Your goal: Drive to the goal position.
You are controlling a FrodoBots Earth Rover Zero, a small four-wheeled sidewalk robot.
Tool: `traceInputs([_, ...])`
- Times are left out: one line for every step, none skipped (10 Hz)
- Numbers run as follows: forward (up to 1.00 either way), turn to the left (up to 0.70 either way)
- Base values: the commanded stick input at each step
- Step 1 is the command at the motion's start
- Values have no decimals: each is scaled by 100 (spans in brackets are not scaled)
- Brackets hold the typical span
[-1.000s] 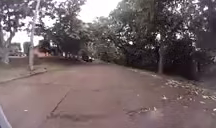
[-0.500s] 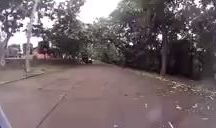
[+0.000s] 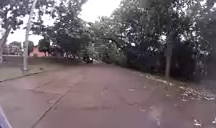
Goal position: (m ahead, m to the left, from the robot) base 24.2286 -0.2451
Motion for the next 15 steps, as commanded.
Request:
traceInputs([70,0])
traceInputs([70,0])
traceInputs([70,0])
traceInputs([70,0])
traceInputs([70,0])
traceInputs([70,0])
traceInputs([70,0])
traceInputs([70,0])
traceInputs([70,0])
traceInputs([70,0])
traceInputs([70,0])
traceInputs([70,0])
traceInputs([70,0])
traceInputs([70,0])
traceInputs([70,0])
